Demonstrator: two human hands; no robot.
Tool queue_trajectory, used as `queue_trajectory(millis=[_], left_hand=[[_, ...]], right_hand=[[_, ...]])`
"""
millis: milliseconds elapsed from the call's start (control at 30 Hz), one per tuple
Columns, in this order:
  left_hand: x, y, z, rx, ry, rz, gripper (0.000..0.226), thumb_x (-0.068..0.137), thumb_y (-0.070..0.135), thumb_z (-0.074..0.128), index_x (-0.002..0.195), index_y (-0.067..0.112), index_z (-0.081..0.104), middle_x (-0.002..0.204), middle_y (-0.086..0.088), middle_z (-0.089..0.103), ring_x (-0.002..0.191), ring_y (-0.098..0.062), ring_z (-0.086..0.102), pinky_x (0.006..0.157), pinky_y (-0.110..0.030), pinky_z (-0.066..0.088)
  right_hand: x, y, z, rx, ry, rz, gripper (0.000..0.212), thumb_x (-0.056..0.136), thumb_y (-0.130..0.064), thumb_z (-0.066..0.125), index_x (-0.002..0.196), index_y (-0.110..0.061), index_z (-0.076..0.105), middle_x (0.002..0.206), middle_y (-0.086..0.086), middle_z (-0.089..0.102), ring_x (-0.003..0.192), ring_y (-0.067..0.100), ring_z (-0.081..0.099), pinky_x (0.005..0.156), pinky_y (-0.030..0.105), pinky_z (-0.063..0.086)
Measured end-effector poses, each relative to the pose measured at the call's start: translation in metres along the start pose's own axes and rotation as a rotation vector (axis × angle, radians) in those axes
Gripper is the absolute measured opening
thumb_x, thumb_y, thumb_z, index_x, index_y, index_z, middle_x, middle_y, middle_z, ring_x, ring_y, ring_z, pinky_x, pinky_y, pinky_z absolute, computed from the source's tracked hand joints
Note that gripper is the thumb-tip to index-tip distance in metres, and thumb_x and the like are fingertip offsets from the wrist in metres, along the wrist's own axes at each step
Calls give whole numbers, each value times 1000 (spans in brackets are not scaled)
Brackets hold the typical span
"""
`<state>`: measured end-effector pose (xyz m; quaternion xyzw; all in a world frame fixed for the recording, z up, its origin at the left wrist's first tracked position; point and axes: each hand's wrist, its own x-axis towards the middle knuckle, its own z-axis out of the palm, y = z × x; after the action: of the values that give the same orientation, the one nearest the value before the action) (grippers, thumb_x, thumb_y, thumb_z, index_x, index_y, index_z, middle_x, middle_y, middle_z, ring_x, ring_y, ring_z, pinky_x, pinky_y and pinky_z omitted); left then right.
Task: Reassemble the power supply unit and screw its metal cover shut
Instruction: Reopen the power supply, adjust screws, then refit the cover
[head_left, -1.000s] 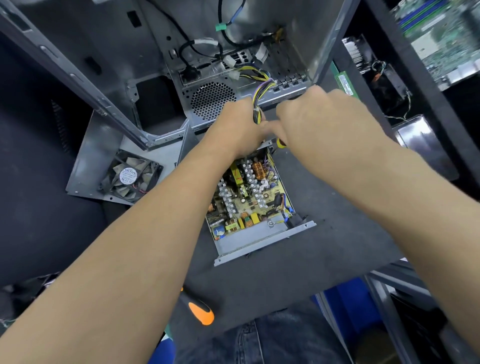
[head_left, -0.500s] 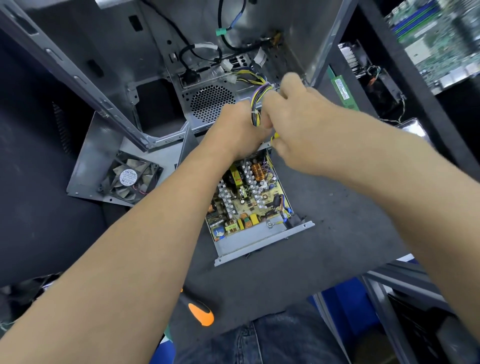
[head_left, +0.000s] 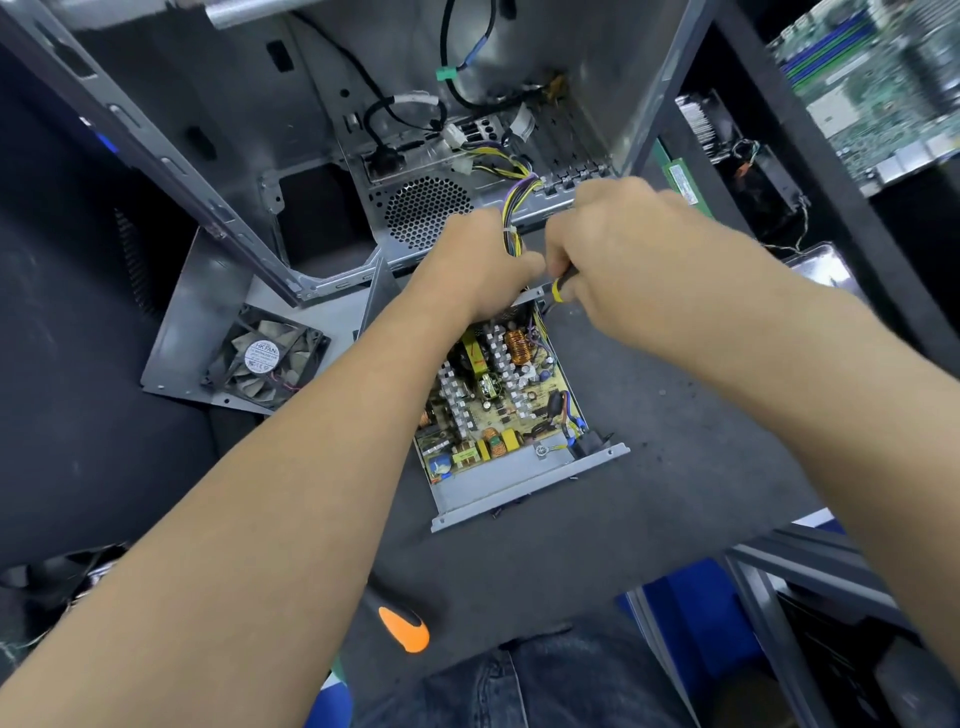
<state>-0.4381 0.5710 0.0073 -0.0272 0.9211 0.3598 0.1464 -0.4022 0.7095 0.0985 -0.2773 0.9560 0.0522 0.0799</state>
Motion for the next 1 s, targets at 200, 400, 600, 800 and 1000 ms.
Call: queue_trajectory(millis=[200,400,600,800,1000], left_hand=[[-2,1,-2,3,5,-42,28,82,33,65,77,7,55,75,-6,54,64,-24,42,61,-33,41],[-10,3,-4,-24,109,-11,44,97,47,51,84,8,64,78,-12,70,76,-31,66,75,-41,56],[-65,0,-21,-69,193,130,56,88,68,46,122,26,59,103,5,69,99,-14,64,90,-38,52],[-134,-20,-9,674,-269,300,150,37,100,48,151,33,-22,163,4,-16,149,-24,-5,118,-60,7],[-116,-20,-11,639,-150,374,138,44,76,66,156,26,4,165,-4,2,146,-31,11,115,-60,15]], right_hand=[[6,3,4,38,16,106,29,93,-37,60,102,-10,64,79,5,40,92,32,52,73,34,32],[12,-4,11,189,180,379,29,92,-39,59,82,-14,48,71,4,25,81,33,47,67,36,34],[-1,6,12,216,175,431,58,87,-67,55,93,-9,57,93,16,51,100,43,58,70,38,37],[-41,44,19,667,486,611,36,83,-55,65,75,-20,61,64,0,61,67,21,65,62,29,43],[-74,31,92,1335,261,828,27,94,-45,59,96,-18,63,74,-4,59,51,8,51,60,33,42]])
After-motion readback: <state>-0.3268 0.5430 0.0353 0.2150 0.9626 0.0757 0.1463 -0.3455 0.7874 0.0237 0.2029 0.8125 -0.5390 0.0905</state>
